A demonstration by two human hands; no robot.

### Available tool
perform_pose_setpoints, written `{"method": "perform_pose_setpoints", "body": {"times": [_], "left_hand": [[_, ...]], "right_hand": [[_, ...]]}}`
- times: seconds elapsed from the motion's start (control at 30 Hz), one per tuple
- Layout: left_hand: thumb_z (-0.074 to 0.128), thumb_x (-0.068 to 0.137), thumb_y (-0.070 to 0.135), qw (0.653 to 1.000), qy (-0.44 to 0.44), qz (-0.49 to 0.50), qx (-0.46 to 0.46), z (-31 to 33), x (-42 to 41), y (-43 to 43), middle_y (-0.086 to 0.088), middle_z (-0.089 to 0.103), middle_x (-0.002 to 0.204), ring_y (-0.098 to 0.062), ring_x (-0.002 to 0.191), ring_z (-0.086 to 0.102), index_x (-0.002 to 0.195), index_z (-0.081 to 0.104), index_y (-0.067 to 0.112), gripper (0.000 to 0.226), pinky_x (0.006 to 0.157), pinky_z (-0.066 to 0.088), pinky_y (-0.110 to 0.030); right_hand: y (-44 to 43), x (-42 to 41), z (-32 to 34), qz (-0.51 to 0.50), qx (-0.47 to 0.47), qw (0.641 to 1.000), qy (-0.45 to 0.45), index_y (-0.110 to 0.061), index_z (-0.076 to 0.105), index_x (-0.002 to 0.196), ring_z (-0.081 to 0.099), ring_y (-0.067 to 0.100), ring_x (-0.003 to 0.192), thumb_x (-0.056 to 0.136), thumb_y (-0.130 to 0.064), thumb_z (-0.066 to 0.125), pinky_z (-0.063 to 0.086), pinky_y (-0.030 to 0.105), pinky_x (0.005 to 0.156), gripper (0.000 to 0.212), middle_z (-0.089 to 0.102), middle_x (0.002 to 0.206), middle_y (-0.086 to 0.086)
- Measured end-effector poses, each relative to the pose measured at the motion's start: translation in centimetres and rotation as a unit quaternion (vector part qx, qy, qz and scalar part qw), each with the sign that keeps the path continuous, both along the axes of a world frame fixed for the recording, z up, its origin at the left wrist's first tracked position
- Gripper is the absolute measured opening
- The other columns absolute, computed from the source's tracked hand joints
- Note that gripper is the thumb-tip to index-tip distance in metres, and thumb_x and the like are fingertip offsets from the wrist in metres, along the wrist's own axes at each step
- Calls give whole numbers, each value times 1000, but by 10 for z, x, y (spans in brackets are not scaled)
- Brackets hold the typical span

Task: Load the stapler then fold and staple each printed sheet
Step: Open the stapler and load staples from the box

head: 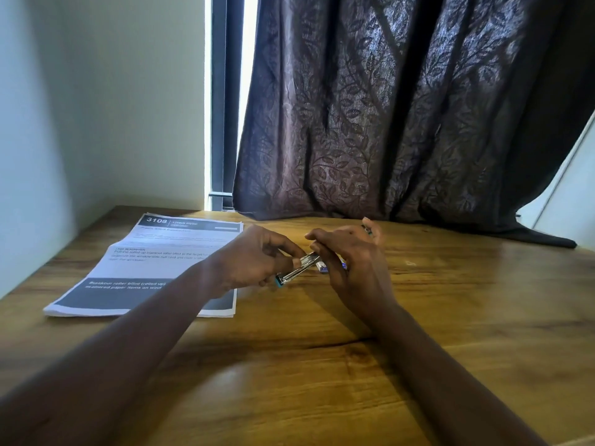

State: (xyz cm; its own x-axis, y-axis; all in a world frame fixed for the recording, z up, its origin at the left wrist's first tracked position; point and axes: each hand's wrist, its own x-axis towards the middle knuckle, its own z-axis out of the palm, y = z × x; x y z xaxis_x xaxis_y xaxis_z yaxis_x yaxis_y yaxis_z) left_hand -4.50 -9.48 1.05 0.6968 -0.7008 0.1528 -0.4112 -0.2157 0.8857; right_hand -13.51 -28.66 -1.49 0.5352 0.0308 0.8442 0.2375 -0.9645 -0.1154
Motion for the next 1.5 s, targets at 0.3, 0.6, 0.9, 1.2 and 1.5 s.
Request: {"method": "perform_pose_setpoints", "body": {"times": [0.3, 0.6, 0.9, 1.2, 1.5], "left_hand": [[70, 92, 7, 992, 106, -53, -47, 1, 2, 11, -28, 64, 95, -12, 59, 40, 108, 81, 22, 24, 58, 34, -27], [70, 93, 8, 982, 173, 4, -79, -1, -1, 8, -12, 74, 88, -18, 70, 70, 99, 82, 15, 15, 66, 60, -33], [69, 92, -3, 961, 228, 69, -142, -3, 6, 13, -22, 75, 94, -33, 80, 79, 104, 65, 9, 18, 65, 66, -35], [70, 92, 0, 983, 130, 90, -88, -8, 9, 13, -20, 75, 94, -30, 78, 78, 94, 67, 11, 12, 72, 65, -38], [69, 93, 0, 989, 86, 100, -66, -16, 14, 9, -15, 77, 86, -30, 78, 78, 97, 68, 9, 10, 65, 63, -30]], "right_hand": [[1, -3, 6, -5, 19, 999, -45, -28, 74, 114, 65, 9, 97, 98, -31, 62, 30, 54, 111, 20, 75, 104, -16], [2, -2, 5, -32, 4, 999, -17, -33, 70, 125, 64, 12, 90, 101, -41, 52, 35, 48, 106, 31, 72, 90, -12], [10, 0, -4, 6, -78, 990, 121, -33, 46, 150, 55, 12, 87, 101, -21, 51, 52, 38, 63, 51, 59, 107, -6], [16, -3, -9, 105, 99, 972, 183, -33, 59, 139, 56, 7, 90, 101, -18, 58, 51, 28, 75, 42, 58, 103, -12], [10, -2, -8, 150, 295, 918, 219, -27, 78, 101, 70, 9, 93, 89, -15, 75, 59, 34, 85, 17, 76, 99, -10]]}}
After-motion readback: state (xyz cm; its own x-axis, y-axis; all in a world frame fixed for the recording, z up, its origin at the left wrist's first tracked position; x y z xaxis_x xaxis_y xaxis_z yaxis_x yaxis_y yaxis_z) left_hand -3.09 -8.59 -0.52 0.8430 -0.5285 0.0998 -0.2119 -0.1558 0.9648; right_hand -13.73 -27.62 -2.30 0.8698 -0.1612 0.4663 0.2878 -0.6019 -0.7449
